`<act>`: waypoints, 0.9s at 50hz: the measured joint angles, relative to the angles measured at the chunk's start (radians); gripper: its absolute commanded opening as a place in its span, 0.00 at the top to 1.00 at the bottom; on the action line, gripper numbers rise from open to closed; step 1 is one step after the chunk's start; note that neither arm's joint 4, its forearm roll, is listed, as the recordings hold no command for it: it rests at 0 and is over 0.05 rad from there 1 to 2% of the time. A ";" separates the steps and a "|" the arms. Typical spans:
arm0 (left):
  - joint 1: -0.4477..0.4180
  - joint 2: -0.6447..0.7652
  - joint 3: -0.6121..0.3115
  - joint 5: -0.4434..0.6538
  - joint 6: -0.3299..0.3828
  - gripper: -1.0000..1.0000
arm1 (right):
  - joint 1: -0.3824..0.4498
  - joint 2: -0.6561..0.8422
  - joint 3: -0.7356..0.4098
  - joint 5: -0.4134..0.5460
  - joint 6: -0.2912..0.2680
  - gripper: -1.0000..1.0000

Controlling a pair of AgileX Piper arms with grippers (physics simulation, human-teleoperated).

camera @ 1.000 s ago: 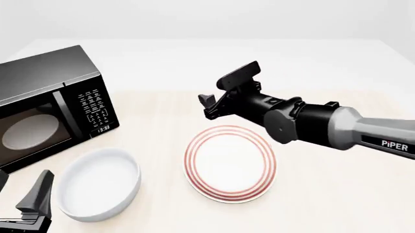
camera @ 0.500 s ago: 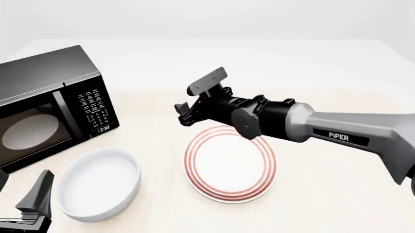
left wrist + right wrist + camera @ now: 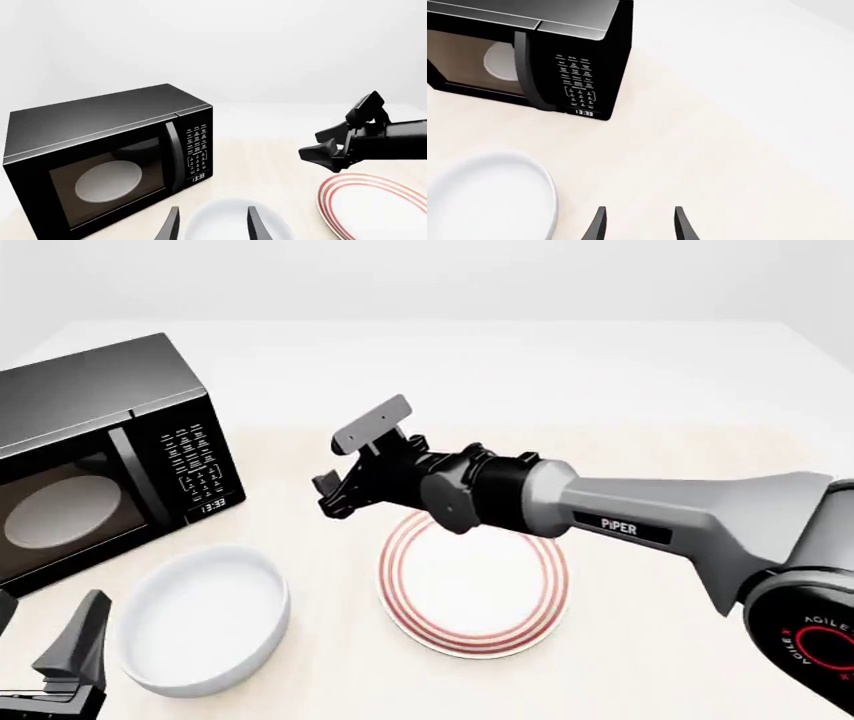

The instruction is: Put the white bowl to the right of the plate.

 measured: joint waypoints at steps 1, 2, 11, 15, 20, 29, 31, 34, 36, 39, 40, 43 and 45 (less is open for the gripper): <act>0.000 0.000 0.000 0.000 0.000 0.00 | 0.004 0.004 -0.005 0.002 0.001 0.00; 0.000 0.000 0.000 0.000 0.000 0.00 | 0.008 0.008 -0.010 0.004 0.002 0.00; 0.000 0.000 0.000 0.000 0.000 0.00 | 0.043 0.041 -0.044 0.016 0.016 0.00; 0.000 0.000 0.000 0.000 0.000 0.00 | 0.059 0.056 -0.058 0.020 0.024 0.00; 0.000 0.000 0.000 0.000 0.000 0.00 | 0.081 0.076 -0.073 0.023 0.033 0.00; 0.000 0.000 0.000 0.000 0.000 0.00 | 0.117 0.112 -0.101 0.029 0.050 0.00; 0.000 0.000 0.000 0.000 0.000 0.00 | 0.124 0.119 -0.107 0.030 0.054 0.00; 0.000 0.000 0.000 0.000 0.000 0.00 | 0.134 0.130 -0.115 0.033 0.059 0.00; 0.000 0.000 0.000 0.000 0.000 0.00 | 0.141 0.136 -0.121 0.035 0.062 0.00; 0.000 0.000 0.000 0.000 0.000 0.00 | 0.150 0.146 -0.129 0.038 0.067 0.00; 0.000 0.000 0.000 0.000 0.000 0.00 | 0.153 0.149 -0.131 0.039 0.069 0.00; 0.000 0.000 0.000 0.000 0.000 0.00 | 0.162 0.159 -0.138 0.041 0.075 0.00; 0.000 0.000 0.000 0.000 0.000 0.00 | 0.167 0.166 -0.143 0.042 0.079 0.00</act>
